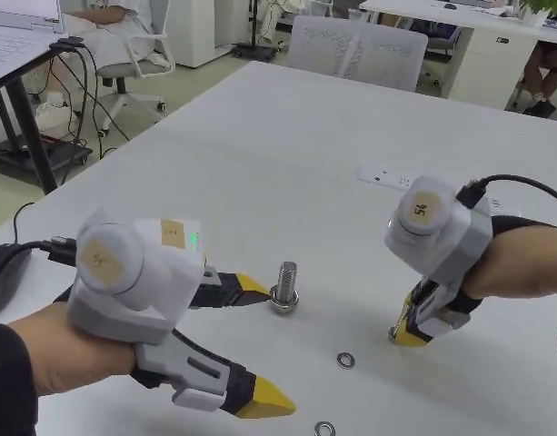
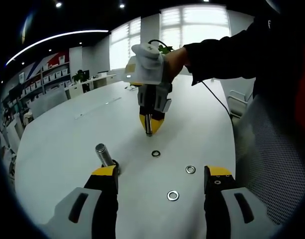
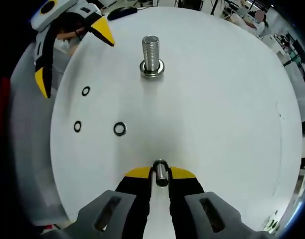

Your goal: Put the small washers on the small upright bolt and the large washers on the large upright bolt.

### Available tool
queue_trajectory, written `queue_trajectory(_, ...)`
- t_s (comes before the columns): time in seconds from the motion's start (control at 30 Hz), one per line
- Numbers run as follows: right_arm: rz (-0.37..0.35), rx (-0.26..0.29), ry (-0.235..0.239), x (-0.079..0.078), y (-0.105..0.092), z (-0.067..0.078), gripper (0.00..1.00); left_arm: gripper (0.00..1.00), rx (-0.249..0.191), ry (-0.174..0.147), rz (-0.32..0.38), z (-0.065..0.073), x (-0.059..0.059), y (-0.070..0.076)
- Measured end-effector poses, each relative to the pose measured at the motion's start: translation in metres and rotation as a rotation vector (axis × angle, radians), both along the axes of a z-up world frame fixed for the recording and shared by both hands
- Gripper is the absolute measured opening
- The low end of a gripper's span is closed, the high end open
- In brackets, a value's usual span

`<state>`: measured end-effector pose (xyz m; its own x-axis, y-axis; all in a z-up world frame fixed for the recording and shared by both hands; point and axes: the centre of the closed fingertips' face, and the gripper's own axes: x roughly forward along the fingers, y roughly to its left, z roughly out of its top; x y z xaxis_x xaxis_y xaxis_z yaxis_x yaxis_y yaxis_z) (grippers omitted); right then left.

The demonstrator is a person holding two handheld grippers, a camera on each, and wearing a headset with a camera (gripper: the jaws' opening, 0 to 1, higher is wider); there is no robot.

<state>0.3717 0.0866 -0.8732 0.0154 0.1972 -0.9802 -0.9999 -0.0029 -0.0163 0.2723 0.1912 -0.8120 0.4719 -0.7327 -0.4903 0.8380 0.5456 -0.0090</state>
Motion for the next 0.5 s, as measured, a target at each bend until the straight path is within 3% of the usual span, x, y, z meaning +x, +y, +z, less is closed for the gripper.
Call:
queue_trajectory(0.27, 0.003, -0.004, -0.002, -0.001, -0.0027, 0.0003, 0.2, 0.7, -0.001, -0.002, -0.001, 0.001, 0.0003, -0.0004)
queue_trajectory(0.5, -0.008, 0.031, -0.015, 0.0036, -0.0018, 0.0074, 0.35, 0.7, -0.003, -0.003, -0.002, 0.0015, 0.0004, -0.0001)
